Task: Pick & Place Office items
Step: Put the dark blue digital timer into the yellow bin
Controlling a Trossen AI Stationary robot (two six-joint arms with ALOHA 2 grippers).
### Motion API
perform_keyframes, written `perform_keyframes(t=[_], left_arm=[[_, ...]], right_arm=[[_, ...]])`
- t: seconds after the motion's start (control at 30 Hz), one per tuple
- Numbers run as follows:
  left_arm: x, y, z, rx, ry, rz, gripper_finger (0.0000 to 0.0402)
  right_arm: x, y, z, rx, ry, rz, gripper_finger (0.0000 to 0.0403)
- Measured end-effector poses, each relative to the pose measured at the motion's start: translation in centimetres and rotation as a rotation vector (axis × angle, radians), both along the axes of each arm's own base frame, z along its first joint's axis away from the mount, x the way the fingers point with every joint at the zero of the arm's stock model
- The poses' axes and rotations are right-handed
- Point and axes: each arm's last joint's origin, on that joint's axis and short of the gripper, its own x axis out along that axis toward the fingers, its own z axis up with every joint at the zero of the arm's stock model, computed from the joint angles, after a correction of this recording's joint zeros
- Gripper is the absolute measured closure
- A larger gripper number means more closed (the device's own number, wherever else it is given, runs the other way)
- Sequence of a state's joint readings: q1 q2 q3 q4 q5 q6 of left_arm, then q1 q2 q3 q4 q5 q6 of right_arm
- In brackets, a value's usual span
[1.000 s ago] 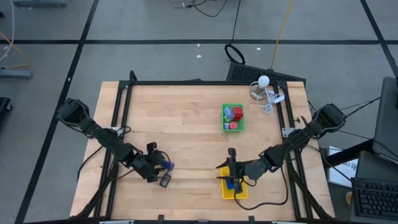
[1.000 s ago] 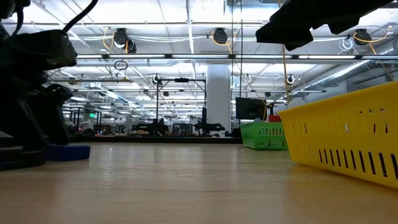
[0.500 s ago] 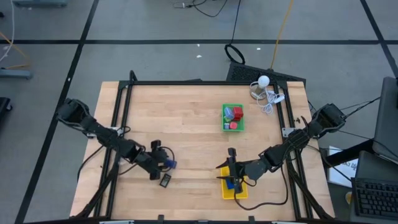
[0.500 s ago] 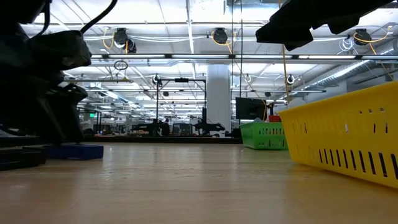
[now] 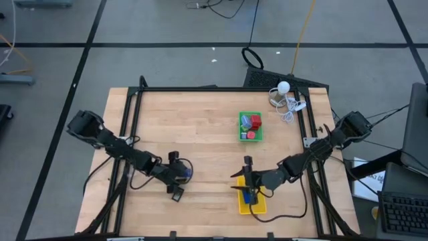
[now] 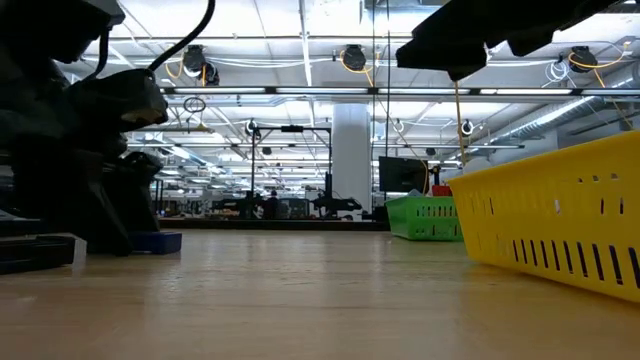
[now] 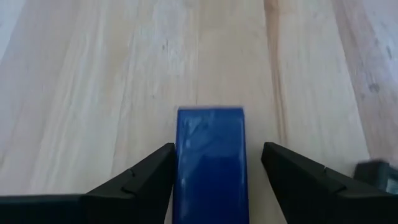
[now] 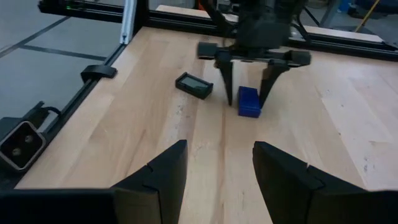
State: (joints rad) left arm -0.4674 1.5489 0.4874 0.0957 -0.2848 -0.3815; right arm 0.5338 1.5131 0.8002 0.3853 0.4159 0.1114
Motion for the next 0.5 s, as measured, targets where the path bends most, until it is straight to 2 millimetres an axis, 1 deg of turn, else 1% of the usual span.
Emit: perform_keyframes(t=[0.1, 0.2, 0.37, 0.4, 0.5], left_arm=[[0.2, 0.2, -0.4, 0.022, 0.005, 0.016, 0.0162], [0.3, 0.4, -0.6, 0.036, 0.015, 0.009, 0.0181], [0.3, 0.5, -0.6, 0.068, 0.010, -0.023, 0.0241], [0.4, 0.5, -0.6, 0.069, 0.000, -0.021, 0.0247], [0.8, 0.5, -0.3, 0.058, -0.053, -0.002, 0.0248]], right_arm=[[0.3, -0.5, 0.0, 0.000, 0.000, -0.020, 0.0232], [0.6, -1.1, 0.0, -0.001, 0.000, -0.042, 0.0232], [1.1, -2.2, 0.0, 0.000, 0.001, -0.080, 0.0232], [1.2, -2.5, 0.0, 0.000, 0.001, -0.089, 0.0232], [1.5, -3.1, 0.0, 0.007, 0.001, -0.114, 0.0232]])
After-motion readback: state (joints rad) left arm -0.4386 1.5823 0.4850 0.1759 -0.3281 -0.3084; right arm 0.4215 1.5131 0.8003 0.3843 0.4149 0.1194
